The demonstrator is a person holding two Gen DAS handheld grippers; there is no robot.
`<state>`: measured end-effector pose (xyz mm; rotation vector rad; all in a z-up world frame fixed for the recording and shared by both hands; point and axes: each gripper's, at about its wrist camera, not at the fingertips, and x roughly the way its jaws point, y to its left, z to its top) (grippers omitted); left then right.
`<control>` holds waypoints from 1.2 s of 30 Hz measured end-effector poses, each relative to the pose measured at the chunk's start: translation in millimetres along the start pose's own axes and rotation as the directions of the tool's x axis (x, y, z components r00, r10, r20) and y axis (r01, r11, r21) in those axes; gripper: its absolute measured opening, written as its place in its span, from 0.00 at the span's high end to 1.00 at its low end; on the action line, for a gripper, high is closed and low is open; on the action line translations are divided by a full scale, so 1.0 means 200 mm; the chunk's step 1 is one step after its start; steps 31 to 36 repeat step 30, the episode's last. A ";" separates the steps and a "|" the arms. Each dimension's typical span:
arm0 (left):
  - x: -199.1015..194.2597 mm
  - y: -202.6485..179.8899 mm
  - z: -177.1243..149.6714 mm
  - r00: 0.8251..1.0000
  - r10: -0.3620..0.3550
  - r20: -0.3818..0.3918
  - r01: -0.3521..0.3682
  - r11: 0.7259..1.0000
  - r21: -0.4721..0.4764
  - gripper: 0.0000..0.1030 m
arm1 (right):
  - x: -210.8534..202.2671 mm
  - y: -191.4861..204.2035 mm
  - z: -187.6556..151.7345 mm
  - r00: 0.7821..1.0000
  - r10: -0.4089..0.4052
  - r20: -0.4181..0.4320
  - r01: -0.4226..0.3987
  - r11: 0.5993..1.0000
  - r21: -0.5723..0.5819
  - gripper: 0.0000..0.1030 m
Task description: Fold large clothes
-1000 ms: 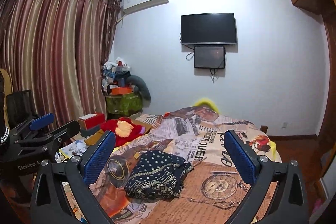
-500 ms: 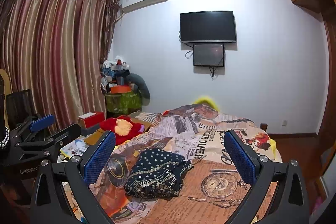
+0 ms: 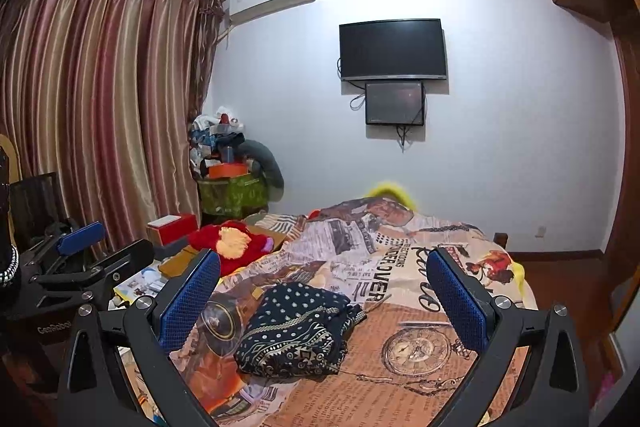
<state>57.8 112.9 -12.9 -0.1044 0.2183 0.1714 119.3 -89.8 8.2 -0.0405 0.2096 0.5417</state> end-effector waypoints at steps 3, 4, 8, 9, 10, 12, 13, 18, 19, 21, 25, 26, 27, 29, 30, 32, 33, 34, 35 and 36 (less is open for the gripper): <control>0.00 0.00 0.00 1.000 -0.002 -0.001 0.002 1.000 -0.002 0.03 | 0.00 0.00 0.00 1.000 -0.001 0.000 0.001 1.000 -0.001 0.00; 0.00 0.00 0.00 1.000 -0.005 -0.003 0.005 1.000 -0.003 0.03 | 0.00 0.00 0.00 1.000 -0.001 0.000 0.001 1.000 -0.001 0.00; 0.00 0.00 0.00 1.000 -0.016 -0.008 0.016 1.000 -0.006 0.03 | 0.00 0.00 0.00 1.000 0.000 0.001 0.000 1.000 0.004 0.00; 0.00 0.00 0.00 1.000 -0.016 -0.007 0.016 1.000 -0.005 0.03 | 0.00 -0.01 0.00 1.000 0.000 0.001 0.000 1.000 0.004 0.00; 0.00 0.00 0.00 1.000 -0.016 -0.007 0.016 1.000 -0.003 0.03 | 0.00 -0.01 0.00 1.000 0.000 0.001 0.000 1.000 0.006 0.00; 0.00 0.00 0.00 1.000 -0.017 -0.008 0.017 1.000 -0.001 0.03 | 0.00 -0.01 0.00 1.000 -0.003 0.001 0.003 1.000 0.007 0.00; 0.00 -0.01 0.00 1.000 -0.018 -0.010 0.018 1.000 -0.003 0.03 | 0.00 -0.01 0.00 1.000 -0.004 0.001 0.004 1.000 0.007 0.00; 0.01 0.00 0.00 1.000 -0.024 -0.013 0.024 1.000 -0.003 0.03 | 0.00 -0.01 0.00 1.000 -0.003 0.000 0.003 1.000 0.008 0.00; 0.01 0.00 0.00 1.000 -0.026 -0.016 0.026 1.000 -0.004 0.03 | 0.00 -0.01 0.00 1.000 -0.003 0.000 0.003 1.000 0.009 0.00; 0.01 0.01 0.00 0.999 -0.032 -0.020 0.031 0.999 -0.006 0.03 | 0.00 -0.01 0.00 1.000 -0.002 0.000 0.002 1.000 0.009 0.00; 0.01 0.01 0.00 0.999 -0.032 -0.021 0.032 0.999 -0.007 0.03 | 0.00 -0.01 0.00 1.000 -0.001 -0.001 0.001 1.000 0.010 0.00; 0.01 0.01 0.00 0.999 -0.033 -0.022 0.033 0.999 -0.007 0.03 | 0.00 -0.01 0.00 1.000 -0.001 -0.001 0.001 1.000 0.010 0.00; 0.01 0.02 0.00 0.999 -0.033 -0.021 0.032 0.999 -0.008 0.03 | 0.00 -0.01 0.00 1.000 -0.002 -0.001 0.002 1.000 0.009 0.00; 0.01 0.02 0.00 0.999 -0.036 -0.023 0.036 0.999 -0.006 0.03 | 0.01 -0.01 0.00 1.000 -0.003 -0.002 0.003 1.000 0.009 0.00; 0.01 0.02 0.00 0.999 -0.036 -0.026 0.036 0.999 -0.004 0.03 | 0.01 -0.01 -0.01 1.000 -0.005 -0.003 0.005 1.000 0.011 0.00; 0.01 0.02 0.00 0.999 -0.036 -0.026 0.036 0.999 -0.004 0.03 | 0.01 -0.01 -0.01 1.000 -0.005 -0.003 0.005 1.000 0.011 0.00; 0.01 0.02 0.00 0.999 -0.036 -0.026 0.036 0.999 -0.004 0.03 | 0.01 -0.01 -0.01 1.000 -0.005 -0.003 0.005 1.000 0.011 0.00; 0.01 0.02 0.00 0.999 -0.036 -0.026 0.036 0.999 -0.004 0.03 | 0.01 -0.01 -0.01 1.000 -0.005 -0.003 0.005 1.000 0.011 0.00; 0.01 0.02 0.00 0.999 -0.036 -0.026 0.036 0.999 -0.004 0.03 | 0.01 -0.01 -0.01 1.000 -0.005 -0.003 0.005 1.000 0.011 0.00; 0.01 0.02 0.00 0.999 -0.036 -0.026 0.036 0.999 -0.004 0.03 | 0.01 -0.01 -0.01 1.000 -0.005 -0.003 0.005 1.000 0.011 0.00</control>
